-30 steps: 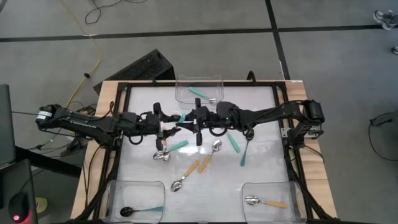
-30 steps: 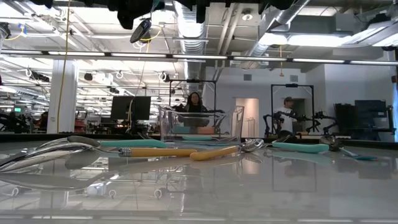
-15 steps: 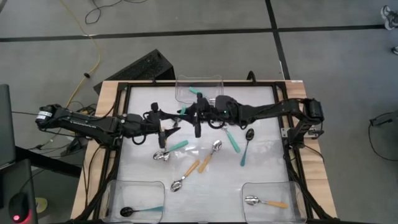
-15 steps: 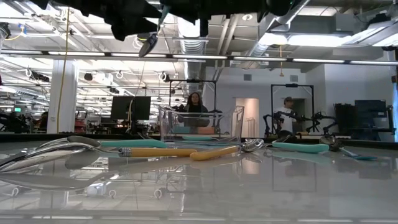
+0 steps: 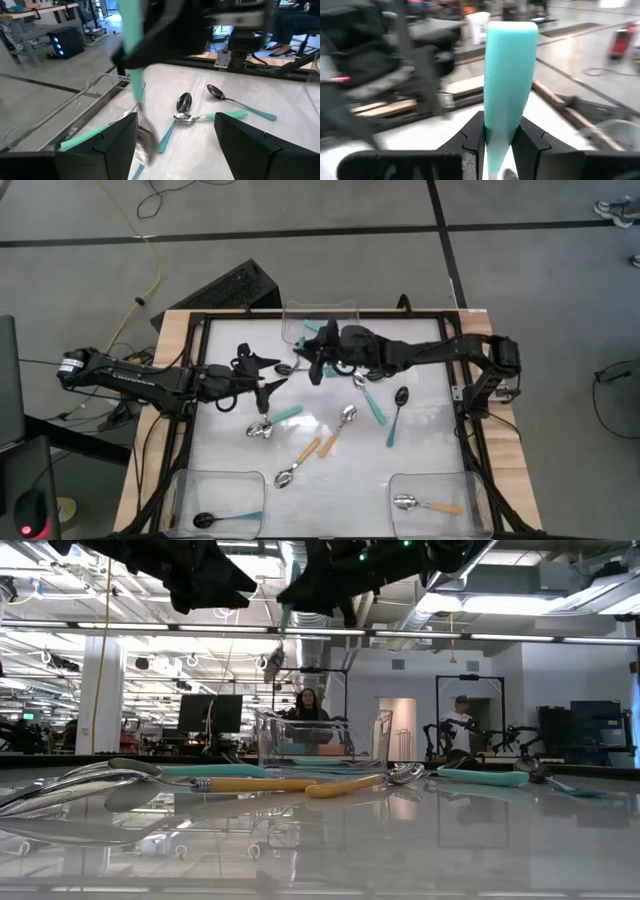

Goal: Sort silverware by color (type)
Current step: Put the top left blue spoon into the top transparent bin

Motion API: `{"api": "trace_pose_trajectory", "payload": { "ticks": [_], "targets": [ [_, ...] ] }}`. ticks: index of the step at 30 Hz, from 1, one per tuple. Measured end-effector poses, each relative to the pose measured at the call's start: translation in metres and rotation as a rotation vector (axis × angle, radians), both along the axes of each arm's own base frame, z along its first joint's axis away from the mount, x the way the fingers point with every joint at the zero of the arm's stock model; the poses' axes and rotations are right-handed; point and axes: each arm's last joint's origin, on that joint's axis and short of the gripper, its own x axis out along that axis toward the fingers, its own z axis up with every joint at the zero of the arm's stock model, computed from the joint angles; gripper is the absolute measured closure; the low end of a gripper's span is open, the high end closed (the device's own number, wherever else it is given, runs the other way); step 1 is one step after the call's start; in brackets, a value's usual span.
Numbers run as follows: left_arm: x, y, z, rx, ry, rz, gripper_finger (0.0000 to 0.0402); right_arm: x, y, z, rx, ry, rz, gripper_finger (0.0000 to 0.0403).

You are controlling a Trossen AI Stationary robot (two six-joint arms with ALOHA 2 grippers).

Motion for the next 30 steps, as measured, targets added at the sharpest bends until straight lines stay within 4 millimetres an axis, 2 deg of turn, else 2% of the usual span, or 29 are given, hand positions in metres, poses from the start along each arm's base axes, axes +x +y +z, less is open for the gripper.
{"api": "trace_pose_trajectory", "payload": {
  "ticks": [7, 15, 22, 25, 27, 30],
  "targets": [
    [-0.001, 0.0, -0.002, 0.008, 0.028, 0.0, 0.0152, -0.008, -0.031, -0.002, -0.109, 0.069, -0.229, 0.0311],
    [-0.001, 0.001, -0.002, 0.017, 0.031, 0.029, 0.0152, -0.025, -0.072, -0.017, -0.038, 0.21, -0.361, 0.0311],
    [-0.001, 0.004, -0.003, -0.009, 0.023, 0.044, 0.0152, -0.031, -0.093, -0.024, 0.006, 0.247, -0.423, 0.0311],
    [-0.002, 0.004, -0.005, -0.017, 0.038, 0.052, 0.0152, -0.02, -0.1, -0.03, 0.008, 0.241, -0.432, 0.0311],
    [-0.002, 0.004, -0.004, -0.026, 0.031, 0.05, 0.0152, -0.015, -0.102, -0.041, 0.021, 0.32, -0.427, 0.0311],
    [-0.002, 0.004, -0.005, -0.028, 0.032, 0.047, 0.0152, -0.003, -0.105, -0.045, 0.022, 0.346, -0.421, 0.0311]
  ]
}}
